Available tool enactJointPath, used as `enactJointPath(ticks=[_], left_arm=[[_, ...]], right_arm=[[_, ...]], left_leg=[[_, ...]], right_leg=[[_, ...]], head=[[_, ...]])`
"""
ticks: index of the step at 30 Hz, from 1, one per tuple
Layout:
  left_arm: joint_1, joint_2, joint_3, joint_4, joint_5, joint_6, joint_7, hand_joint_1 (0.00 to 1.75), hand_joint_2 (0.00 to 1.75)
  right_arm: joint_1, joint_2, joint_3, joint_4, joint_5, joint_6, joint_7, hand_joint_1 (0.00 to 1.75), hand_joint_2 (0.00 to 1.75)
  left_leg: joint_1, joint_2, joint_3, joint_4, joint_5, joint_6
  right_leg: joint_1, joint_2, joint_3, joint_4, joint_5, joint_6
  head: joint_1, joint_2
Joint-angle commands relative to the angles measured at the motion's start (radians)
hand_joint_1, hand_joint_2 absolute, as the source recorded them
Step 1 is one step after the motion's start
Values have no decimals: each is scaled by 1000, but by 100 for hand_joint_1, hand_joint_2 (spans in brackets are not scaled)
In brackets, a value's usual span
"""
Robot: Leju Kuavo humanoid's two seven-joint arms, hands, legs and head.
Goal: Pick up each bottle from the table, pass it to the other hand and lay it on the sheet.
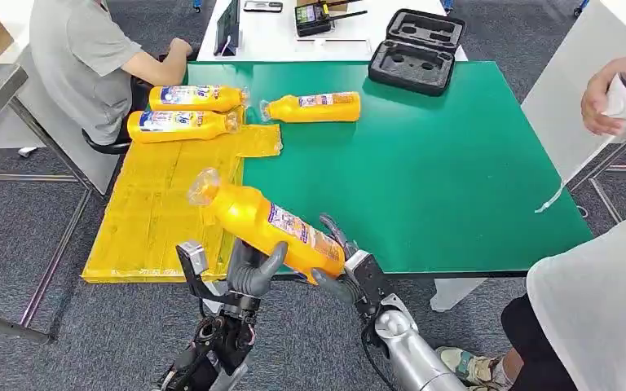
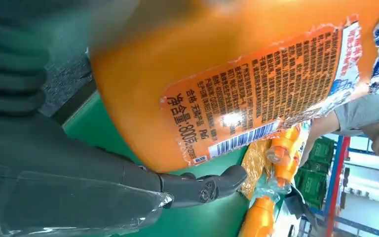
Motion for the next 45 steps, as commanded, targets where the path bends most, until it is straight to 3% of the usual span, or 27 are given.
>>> enactJointPath(ticks=[1, 8, 12, 23, 31, 34, 43, 45], left_arm=[[-16, 7, 12, 21, -1, 0, 3, 175, 175], [-14, 6, 20, 6, -20, 30, 3, 175, 175], [-2, 34, 4, -116, -328, 408, 3, 173, 175], [1, 76, 65, -179, -323, 503, 3, 175, 175], [5, 84, 108, -200, -257, 442, 3, 175, 175], [7, 89, 89, -245, -348, 535, 3, 171, 175], [7, 89, 89, -245, -348, 535, 3, 171, 175], [-4, 109, 48, -265, -436, 653, 3, 171, 175]], right_arm=[[-36, -3, -25, 33, -4, -3, 3, 0, 0], [-38, -3, -27, 33, -3, -6, 3, 0, 0], [-17, -16, -54, 3, -8, -33, 3, 0, 0], [56, -43, -101, -50, 2, -71, 3, 0, 0], [159, -64, -148, -145, -1, -87, 3, 0, 0], [175, -58, -153, -175, 5, -88, 3, 0, 0], [175, -58, -153, -175, 5, -88, 3, 0, 0], [181, -54, -152, -190, 13, -85, 3, 0, 0]], left_leg=[[3, 1, 6, 1, -3, -3], [1, 1, 3, 0, -1, -2], [2, 2, 3, 1, -2, -2], [1, 1, 3, 0, -1, -2], [2, -1, 4, 0, -2, -2], [1, 0, 3, 0, -2, -2], [1, 0, 1, 0, -1, -2], [1, 1, 3, 0, -1, -2]], right_leg=[[3, 1, 7, -1, -2, -3], [1, 1, 3, 0, -1, -2], [2, 1, 3, 0, -1, -2], [1, 0, 3, 0, -1, -2], [2, -1, 5, -1, -2, -2], [1, 0, 3, -1, -1, -2], [1, 0, 2, 0, -1, -2], [1, 0, 3, -1, -1, -2]], head=[[0, 0], [0, 0], [0, 0], [0, 0], [0, 0], [0, 0], [0, 0], [0, 0]])
